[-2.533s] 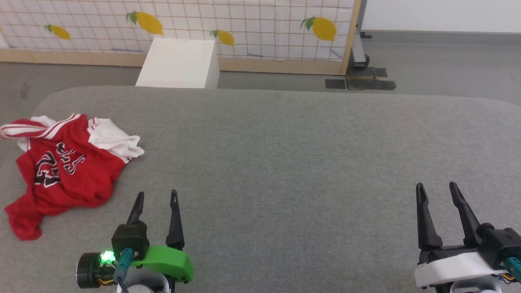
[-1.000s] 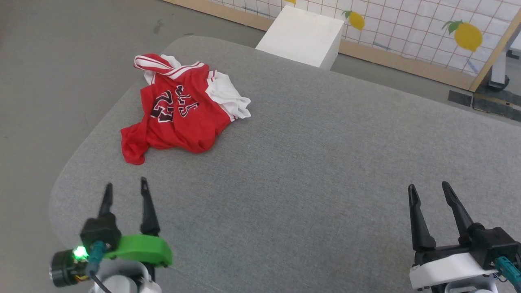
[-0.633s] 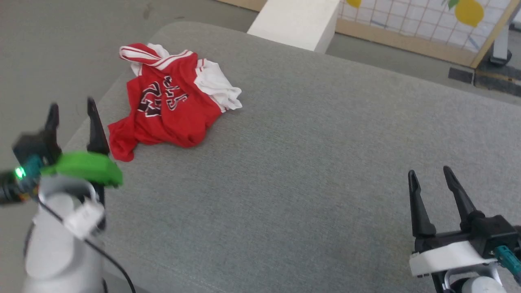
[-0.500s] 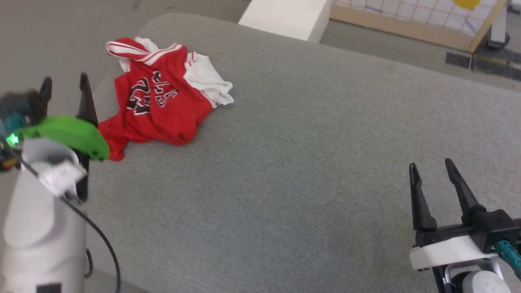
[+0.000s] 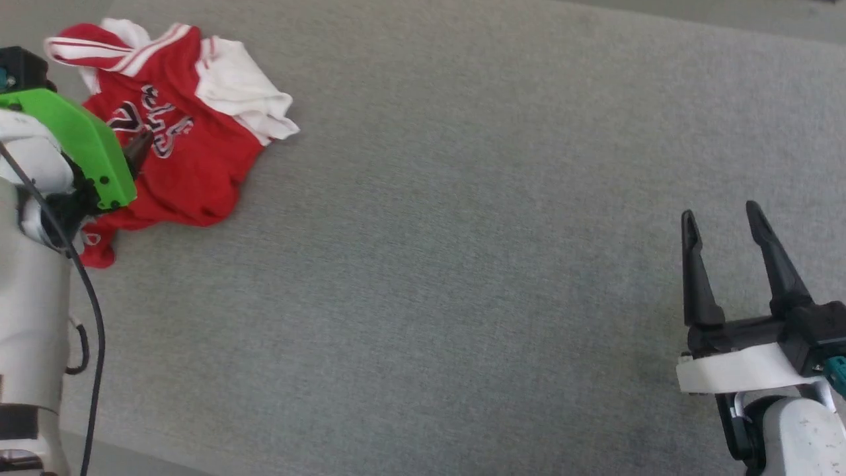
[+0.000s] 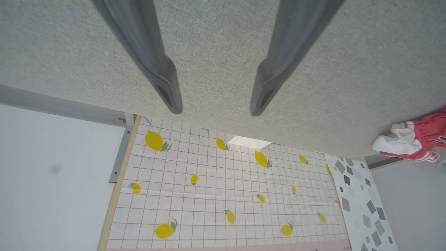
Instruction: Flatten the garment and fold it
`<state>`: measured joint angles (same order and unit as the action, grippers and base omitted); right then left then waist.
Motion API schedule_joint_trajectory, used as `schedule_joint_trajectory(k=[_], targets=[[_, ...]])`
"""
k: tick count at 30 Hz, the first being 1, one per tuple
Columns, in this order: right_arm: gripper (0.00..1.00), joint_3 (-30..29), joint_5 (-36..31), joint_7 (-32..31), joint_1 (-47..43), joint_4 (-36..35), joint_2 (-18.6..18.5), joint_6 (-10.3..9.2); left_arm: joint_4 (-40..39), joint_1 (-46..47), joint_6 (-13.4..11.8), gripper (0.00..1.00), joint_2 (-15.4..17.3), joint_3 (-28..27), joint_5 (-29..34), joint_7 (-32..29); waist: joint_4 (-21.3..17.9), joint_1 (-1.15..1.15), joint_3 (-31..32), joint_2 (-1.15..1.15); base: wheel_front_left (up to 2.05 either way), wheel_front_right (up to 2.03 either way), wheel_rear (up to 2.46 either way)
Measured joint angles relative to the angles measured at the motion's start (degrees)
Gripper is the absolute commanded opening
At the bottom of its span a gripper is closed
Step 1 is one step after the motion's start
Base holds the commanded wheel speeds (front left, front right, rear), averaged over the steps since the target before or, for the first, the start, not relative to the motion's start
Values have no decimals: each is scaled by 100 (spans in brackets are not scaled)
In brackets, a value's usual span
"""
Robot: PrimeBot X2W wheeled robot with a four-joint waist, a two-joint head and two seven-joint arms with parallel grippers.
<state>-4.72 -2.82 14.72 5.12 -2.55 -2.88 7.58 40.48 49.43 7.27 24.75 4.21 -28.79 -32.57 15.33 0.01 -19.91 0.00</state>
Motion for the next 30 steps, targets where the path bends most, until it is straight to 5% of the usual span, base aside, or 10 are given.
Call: schedule_joint_trajectory(k=[8,18,19,20,30], targets=[[100,69,-89,0,283,-194,1,0,133,218,0,100,653,320,-950,-1530,-282,0,-611,0,0,0,0],[100,47,-186,0,455,-278,1,0,408,441,0,100,992,723,-1006,-1675,-622,0,-1278,0,0,0,0],[100,47,-187,0,462,-278,1,0,430,459,0,43,1004,751,-1014,-1675,-638,0,-1292,0,0,0,0],[100,46,-192,0,464,-278,1,0,452,475,0,0,1017,772,-1048,-1677,-652,0,-1302,0,0,0,0],[100,67,-211,0,460,-208,0,0,427,514,0,0,1141,1281,-1279,-1281,-625,0,-995,0,0,0,0]])
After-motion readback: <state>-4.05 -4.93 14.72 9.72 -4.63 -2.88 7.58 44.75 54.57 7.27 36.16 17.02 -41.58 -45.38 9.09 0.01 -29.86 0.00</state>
